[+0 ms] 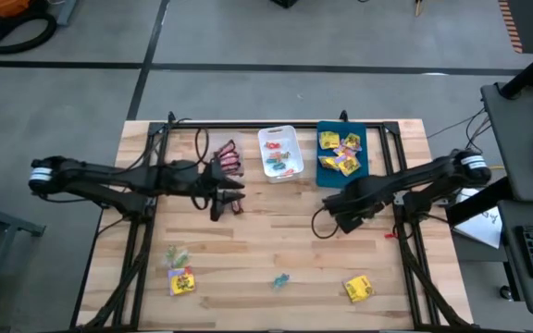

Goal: Sort candy
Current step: Put the middle right green jelly candy into the white bin

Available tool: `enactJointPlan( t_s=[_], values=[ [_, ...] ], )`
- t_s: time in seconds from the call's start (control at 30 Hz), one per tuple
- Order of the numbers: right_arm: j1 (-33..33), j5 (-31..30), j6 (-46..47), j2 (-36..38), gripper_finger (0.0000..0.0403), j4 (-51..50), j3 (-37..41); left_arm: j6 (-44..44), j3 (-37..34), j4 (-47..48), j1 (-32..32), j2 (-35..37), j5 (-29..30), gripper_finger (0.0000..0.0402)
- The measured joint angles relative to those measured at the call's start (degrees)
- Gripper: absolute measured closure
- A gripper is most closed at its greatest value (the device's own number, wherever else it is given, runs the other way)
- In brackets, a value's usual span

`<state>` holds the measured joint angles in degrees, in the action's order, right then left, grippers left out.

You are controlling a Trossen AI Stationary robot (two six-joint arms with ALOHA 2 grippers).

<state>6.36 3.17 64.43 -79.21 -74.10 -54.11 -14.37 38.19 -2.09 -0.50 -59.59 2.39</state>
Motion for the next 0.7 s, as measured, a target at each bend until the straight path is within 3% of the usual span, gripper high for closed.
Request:
enactJointPlan(
  t_s=[0.37,0.7],
  values=[
    [0.01,-3.28,-7.53,-12.57,0.0216,-0.21,0.47,-2.52,-2.08,-0.42,3.16,2.29,0.20,0.0275],
    [0.01,-3.24,-7.44,-14.64,0.0216,2.11,3.58,-2.91,-2.40,-0.41,3.22,1.27,0.20,0.0275]
  ],
)
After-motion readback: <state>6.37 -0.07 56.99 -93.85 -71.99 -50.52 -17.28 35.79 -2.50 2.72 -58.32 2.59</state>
